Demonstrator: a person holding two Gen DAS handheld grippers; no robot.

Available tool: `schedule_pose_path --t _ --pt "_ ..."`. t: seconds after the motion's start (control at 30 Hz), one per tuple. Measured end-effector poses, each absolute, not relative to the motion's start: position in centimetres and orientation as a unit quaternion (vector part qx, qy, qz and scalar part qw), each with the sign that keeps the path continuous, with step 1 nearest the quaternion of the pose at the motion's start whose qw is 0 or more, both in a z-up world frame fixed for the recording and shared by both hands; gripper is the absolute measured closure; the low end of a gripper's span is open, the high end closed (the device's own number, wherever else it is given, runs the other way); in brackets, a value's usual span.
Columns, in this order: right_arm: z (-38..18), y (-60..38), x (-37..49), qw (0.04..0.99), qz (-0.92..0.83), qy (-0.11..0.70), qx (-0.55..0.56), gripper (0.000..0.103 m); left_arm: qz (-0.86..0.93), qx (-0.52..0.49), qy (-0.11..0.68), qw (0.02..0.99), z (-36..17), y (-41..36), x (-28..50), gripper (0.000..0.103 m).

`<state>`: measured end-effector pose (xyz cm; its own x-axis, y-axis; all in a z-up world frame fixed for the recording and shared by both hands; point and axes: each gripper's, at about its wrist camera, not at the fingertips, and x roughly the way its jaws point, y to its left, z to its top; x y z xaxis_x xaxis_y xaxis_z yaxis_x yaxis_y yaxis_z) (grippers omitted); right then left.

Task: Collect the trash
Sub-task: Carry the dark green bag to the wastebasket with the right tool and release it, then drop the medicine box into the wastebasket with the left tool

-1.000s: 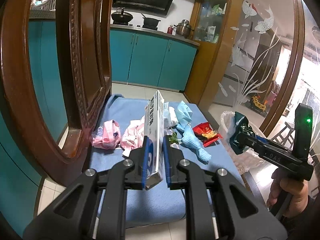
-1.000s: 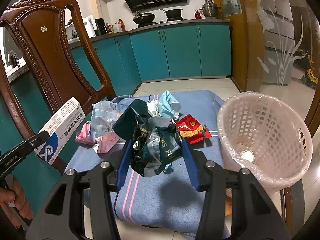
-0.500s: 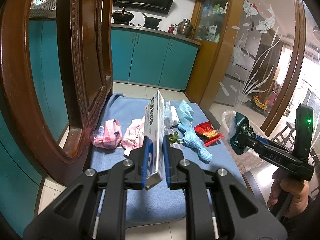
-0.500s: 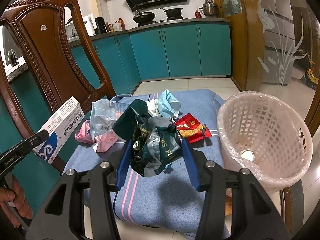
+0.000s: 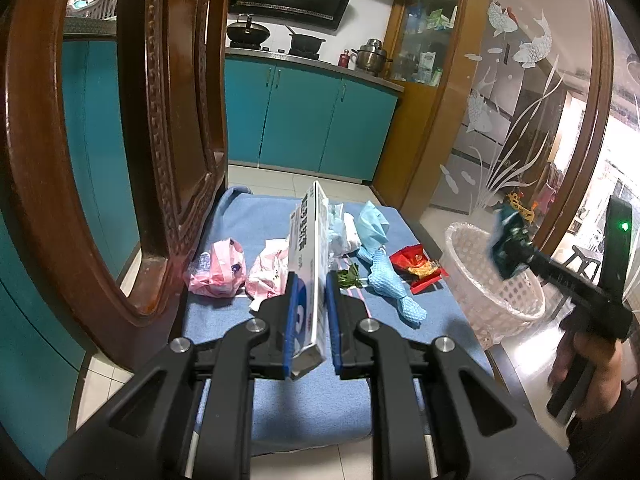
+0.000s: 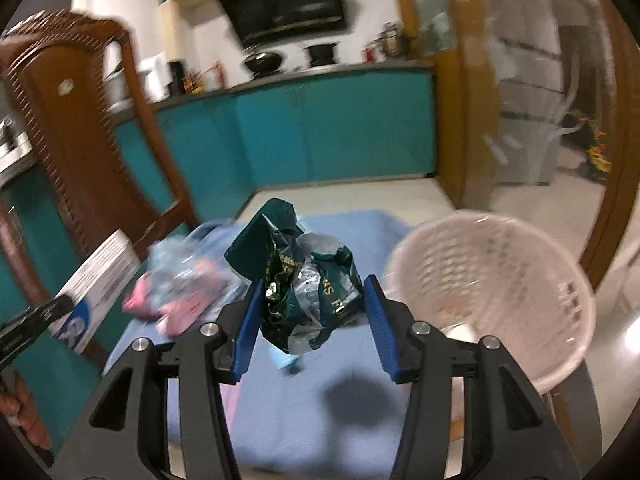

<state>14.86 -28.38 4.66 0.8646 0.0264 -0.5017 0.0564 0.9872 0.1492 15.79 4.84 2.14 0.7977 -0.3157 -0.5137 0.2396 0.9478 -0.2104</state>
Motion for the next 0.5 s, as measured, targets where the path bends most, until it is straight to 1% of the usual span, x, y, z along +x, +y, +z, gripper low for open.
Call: schedule_pose_path --t 0.1,0.17,0.2,0.23,0.27,0.33,0.4,0.43,0.47,0.5 --pt "4.2 -32.7 15.5 0.96 -0.07 0.254 0.095 0.052 -0.146 -0.067 0.283 0.946 1.9 4.9 15.7 0.088" --pt "3.1 -35.8 16.1 0.952 -0.096 0.262 0.124 0.051 -0.146 -0.065 0.281 0.946 1.9 4.8 15.6 0.088" --pt "2.6 -36.8 16.3 0.949 -0.103 0.266 0.133 0.05 -0.147 -0.064 0.28 0.946 1.9 4.7 15.6 0.088" --pt "1.8 -37.9 16.7 0.945 -0.108 0.274 0.144 0.045 -0.148 -0.064 0.28 0.947 1.9 4.6 15.6 0.088" --pt "1.3 -38.6 16.9 0.941 -0.111 0.281 0.151 0.043 -0.148 -0.062 0.279 0.947 2.0 4.5 15.5 0.088" --pt "0.7 -40.1 16.9 0.932 -0.117 0.292 0.178 0.043 -0.15 -0.058 0.277 0.947 1.9 4.2 15.4 0.088" --pt "1.8 -41.1 15.8 0.929 -0.106 0.282 0.213 0.041 -0.15 -0.052 0.275 0.948 1.8 4.0 15.3 0.088" --pt "2.5 -41.3 15.1 0.931 -0.097 0.27 0.225 0.032 -0.15 -0.05 0.275 0.948 1.8 3.9 15.3 0.088" --pt "3.7 -41.3 13.9 0.936 -0.087 0.247 0.235 0.019 -0.15 -0.049 0.276 0.948 1.8 3.8 15.3 0.088" --pt "4.6 -41.0 12.8 0.941 -0.09 0.226 0.236 0.015 -0.152 -0.047 0.277 0.947 1.7 3.6 15.2 0.088"
